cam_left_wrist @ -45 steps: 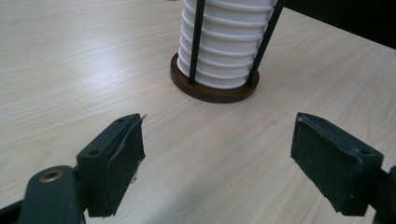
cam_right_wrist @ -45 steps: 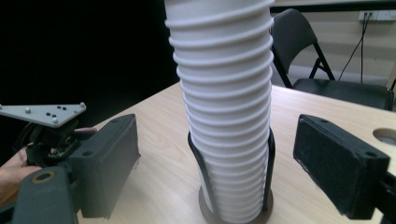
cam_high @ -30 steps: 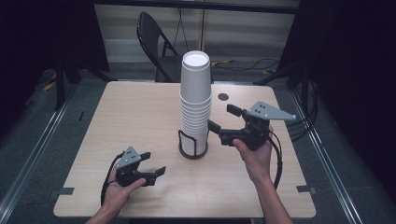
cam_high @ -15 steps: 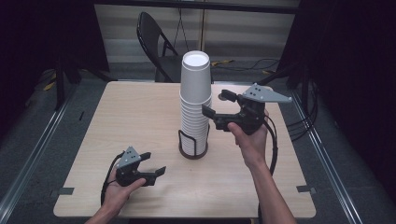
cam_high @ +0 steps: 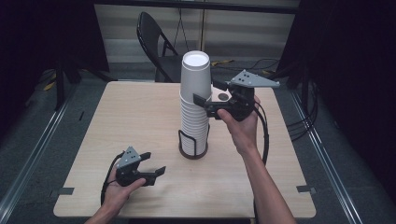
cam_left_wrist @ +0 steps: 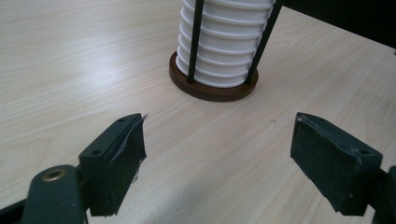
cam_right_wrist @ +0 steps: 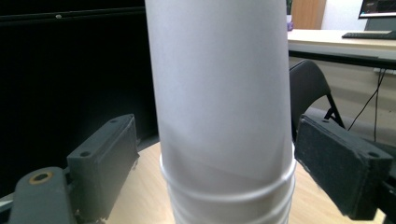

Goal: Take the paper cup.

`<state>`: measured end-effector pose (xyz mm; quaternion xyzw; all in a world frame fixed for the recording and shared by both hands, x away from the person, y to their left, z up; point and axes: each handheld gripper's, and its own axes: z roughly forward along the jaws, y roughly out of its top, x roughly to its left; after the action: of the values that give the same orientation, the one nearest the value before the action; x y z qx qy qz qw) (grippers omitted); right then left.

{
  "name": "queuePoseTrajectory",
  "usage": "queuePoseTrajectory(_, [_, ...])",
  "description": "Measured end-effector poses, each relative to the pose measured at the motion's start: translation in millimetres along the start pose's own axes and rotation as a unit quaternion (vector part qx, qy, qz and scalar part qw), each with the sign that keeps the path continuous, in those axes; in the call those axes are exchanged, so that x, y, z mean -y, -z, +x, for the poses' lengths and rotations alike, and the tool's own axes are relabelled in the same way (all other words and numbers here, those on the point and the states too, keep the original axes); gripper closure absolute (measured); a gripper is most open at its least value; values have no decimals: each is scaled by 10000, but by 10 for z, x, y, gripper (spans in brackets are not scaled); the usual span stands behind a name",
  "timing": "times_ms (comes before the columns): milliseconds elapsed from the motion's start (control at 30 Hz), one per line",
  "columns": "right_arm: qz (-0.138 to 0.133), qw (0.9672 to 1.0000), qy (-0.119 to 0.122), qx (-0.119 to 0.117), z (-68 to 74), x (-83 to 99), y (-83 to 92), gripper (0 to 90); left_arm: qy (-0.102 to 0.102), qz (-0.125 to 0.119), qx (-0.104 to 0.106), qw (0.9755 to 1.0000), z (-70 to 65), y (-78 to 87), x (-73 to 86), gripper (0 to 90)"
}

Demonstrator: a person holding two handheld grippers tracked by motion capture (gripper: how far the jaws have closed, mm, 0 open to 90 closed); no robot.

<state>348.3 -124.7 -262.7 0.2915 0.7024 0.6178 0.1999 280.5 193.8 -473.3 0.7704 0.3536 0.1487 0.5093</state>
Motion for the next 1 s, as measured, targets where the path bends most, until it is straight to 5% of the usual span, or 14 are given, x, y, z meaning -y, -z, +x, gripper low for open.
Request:
queuePoseTrajectory(467, [202,9995,-30,223,-9,-50,-288,90,-10,-3,2,10000,0,0,0,180])
queuePoseTrajectory(1000, [228,9996,-22,176,1,-48,-481,82,-16,12,14,10000,4,-3,1,182])
